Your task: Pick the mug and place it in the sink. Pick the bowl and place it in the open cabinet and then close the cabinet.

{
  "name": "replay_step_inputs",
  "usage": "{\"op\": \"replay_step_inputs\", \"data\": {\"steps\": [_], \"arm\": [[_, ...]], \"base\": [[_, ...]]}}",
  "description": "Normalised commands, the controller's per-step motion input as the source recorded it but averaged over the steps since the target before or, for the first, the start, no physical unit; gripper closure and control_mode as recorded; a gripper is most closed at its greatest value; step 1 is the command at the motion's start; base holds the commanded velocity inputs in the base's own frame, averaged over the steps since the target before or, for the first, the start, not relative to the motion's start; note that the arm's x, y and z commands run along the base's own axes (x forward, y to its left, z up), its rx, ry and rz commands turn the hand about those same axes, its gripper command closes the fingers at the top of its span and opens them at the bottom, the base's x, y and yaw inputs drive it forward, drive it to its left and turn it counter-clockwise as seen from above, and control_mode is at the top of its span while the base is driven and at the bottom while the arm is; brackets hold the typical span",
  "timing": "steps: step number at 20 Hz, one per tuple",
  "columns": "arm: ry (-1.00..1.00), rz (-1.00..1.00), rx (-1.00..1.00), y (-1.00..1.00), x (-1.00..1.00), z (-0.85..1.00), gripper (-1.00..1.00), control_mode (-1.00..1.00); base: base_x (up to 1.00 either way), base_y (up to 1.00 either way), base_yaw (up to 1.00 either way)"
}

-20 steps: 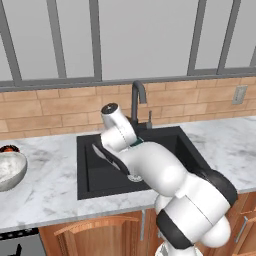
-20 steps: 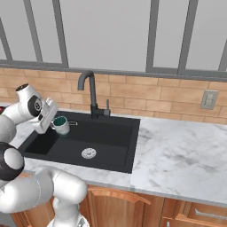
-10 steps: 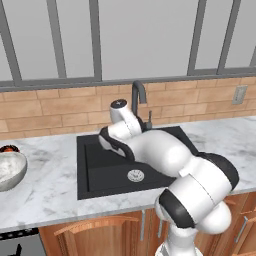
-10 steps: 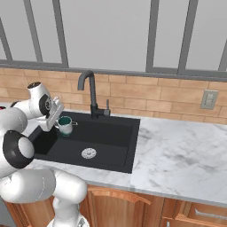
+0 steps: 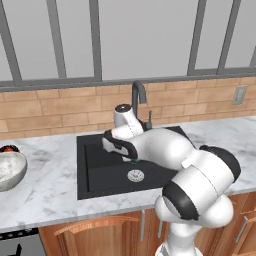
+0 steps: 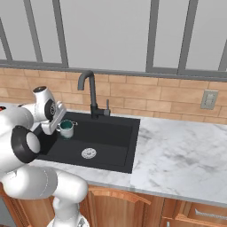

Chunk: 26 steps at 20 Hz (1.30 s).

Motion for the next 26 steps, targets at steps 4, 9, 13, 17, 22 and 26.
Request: {"op": "replay_step_inputs", "data": {"steps": [4,9,13,17,22,26], "arm": [[0.0,-0.02,0.0,0.0,0.0,-0.27,1.0,-1.0],[0.06,-0.03,0.0,0.0,0.01,-0.21,1.0,-1.0],[0.07,-0.02,0.0,0.0,0.03,-0.24,1.0,-1.0],[0.04,0.0,0.0,0.0,0.03,-0.26,1.0,-1.0],[0.02,0.0,0.0,0.0,0.02,-0.29,1.0,-1.0],[0.0,0.0,0.0,0.0,0.0,-0.3,1.0,-1.0]], "base": [[0.0,0.0,0.0],[0.0,0.0,0.0],[0.0,0.0,0.0],[0.0,0.0,0.0],[0.0,0.0,0.0],[0.0,0.0,0.0]]}}
